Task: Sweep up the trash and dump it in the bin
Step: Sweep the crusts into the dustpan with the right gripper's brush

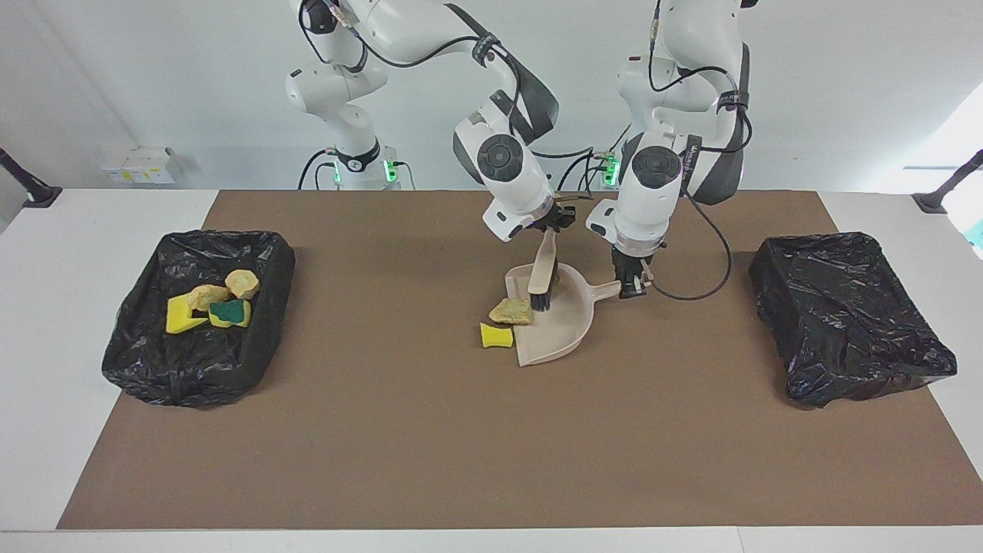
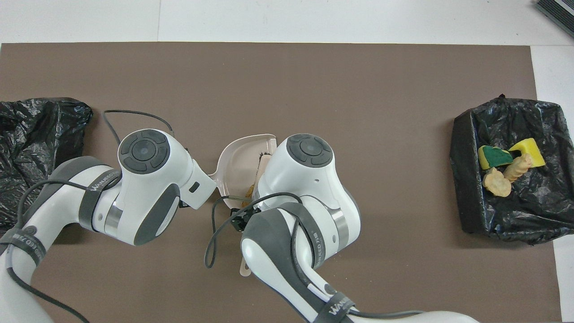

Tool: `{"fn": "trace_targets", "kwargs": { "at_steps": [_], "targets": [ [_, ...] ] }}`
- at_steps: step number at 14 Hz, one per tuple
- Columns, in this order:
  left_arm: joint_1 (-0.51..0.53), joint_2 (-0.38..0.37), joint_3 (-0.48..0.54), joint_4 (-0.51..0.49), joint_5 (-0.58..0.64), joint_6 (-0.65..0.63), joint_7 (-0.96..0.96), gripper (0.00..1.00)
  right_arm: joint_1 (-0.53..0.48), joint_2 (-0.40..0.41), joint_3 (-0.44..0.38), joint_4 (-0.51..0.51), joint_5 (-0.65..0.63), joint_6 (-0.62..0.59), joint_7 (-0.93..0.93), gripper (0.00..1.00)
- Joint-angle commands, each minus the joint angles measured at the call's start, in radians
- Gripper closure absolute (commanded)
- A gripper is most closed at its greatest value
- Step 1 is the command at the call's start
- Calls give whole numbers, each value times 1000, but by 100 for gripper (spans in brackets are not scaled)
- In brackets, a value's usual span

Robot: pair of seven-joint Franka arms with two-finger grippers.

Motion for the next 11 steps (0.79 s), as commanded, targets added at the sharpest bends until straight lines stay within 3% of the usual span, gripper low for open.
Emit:
{"fn": "trace_targets", "kwargs": {
  "at_steps": [1, 6, 11],
  "targets": [
    [-10, -26, 7, -33, 11, 33, -26, 100, -70, -13, 6, 5, -74, -111, -6, 100],
    [-10, -26, 7, -33, 10, 33, -36, 100, -184, -6, 6, -1, -288, -270, -142, 100],
    [-10, -27, 7, -35, 10, 21, -72, 100, -141, 54, 9, 2, -308, -182, -151, 100]
  ]
}}
